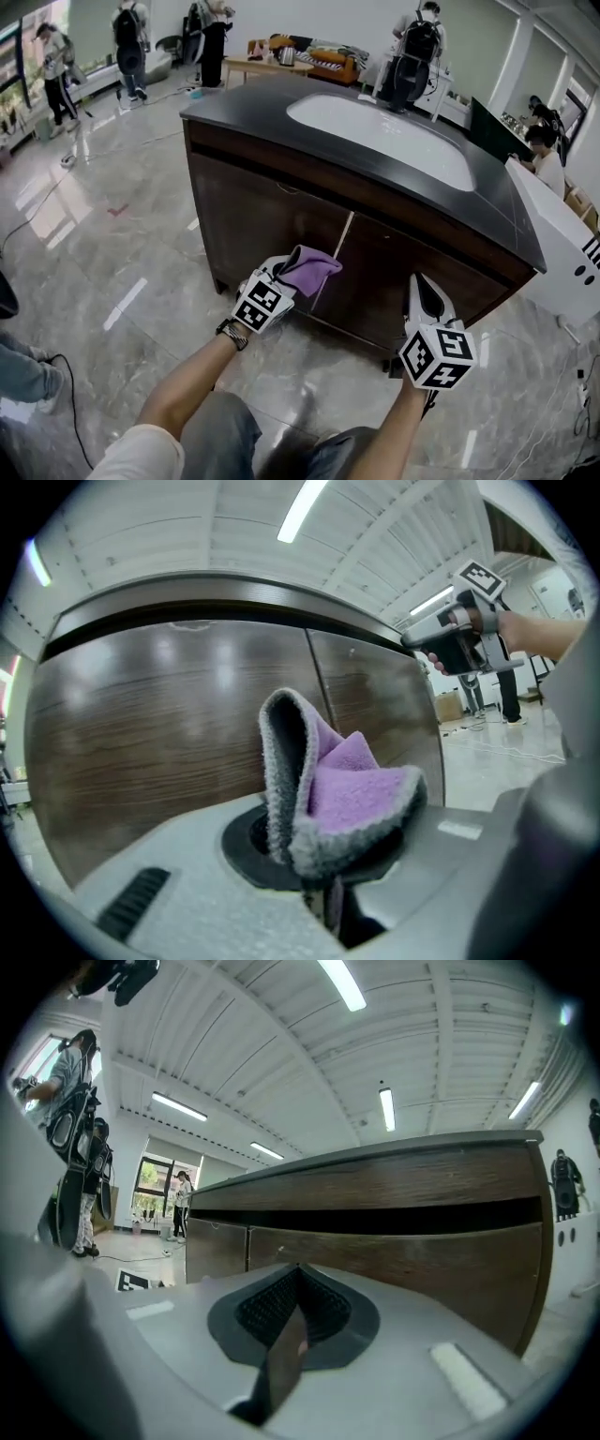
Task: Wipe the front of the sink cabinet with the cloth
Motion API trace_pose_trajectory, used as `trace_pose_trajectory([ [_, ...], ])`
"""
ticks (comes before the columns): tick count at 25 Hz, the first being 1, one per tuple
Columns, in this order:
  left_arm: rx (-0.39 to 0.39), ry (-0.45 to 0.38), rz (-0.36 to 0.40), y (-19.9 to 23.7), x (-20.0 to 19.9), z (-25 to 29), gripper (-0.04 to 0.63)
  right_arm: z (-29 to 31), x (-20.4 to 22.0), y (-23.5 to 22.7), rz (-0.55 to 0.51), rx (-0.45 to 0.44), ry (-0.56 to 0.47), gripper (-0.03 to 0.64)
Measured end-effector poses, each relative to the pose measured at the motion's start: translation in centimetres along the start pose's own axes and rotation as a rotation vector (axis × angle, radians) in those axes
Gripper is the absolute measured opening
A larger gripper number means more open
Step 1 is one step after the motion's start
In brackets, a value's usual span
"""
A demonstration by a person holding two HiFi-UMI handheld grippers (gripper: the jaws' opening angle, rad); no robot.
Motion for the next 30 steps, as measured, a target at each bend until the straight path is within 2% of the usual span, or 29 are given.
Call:
trace_pose_trajectory([
  [4, -0.09, 0.002, -0.026, 3.6, 0.9, -1.6, 0.043, 2.2, 0.1, 1.0, -0.049, -0.026, 0.005, 0.008],
  [10, -0.2, 0.015, -0.095, 10.4, 3.8, -4.7, 0.043, 3.7, 0.7, 3.6, -0.063, -0.071, 0.02, 0.008],
  [12, -0.235, 0.017, -0.123, 12.5, 4.9, -5.3, 0.044, 4.0, 0.8, 3.9, -0.082, -0.073, 0.035, 0.008],
  [18, -0.334, 0.023, -0.131, 16.6, 6.7, -7.0, 0.044, 4.2, 1.0, 3.2, -0.187, -0.04, 0.078, 0.008],
  [20, -0.374, 0.027, -0.153, 18.0, 7.3, -7.7, 0.044, 4.0, 0.9, 2.8, -0.178, -0.04, 0.086, 0.008],
  [25, -0.483, 0.015, -0.274, 20.8, 9.5, -9.8, 0.044, 3.4, 1.2, 1.8, -0.123, -0.057, 0.081, 0.008],
  [30, -0.632, 0.013, -0.361, 22.2, 12.3, -12.1, 0.044, 2.0, 1.2, 0.8, -0.065, -0.094, 0.08, 0.008],
])
Point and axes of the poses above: the fingertips, and each gripper's own axes: z forward along the fingers, y to its left, x out of its underside, the point moved 8 cm from there along -z, backward along the fingers, and after that the axes turned 4 degrees about y, right-handed, at the moved point
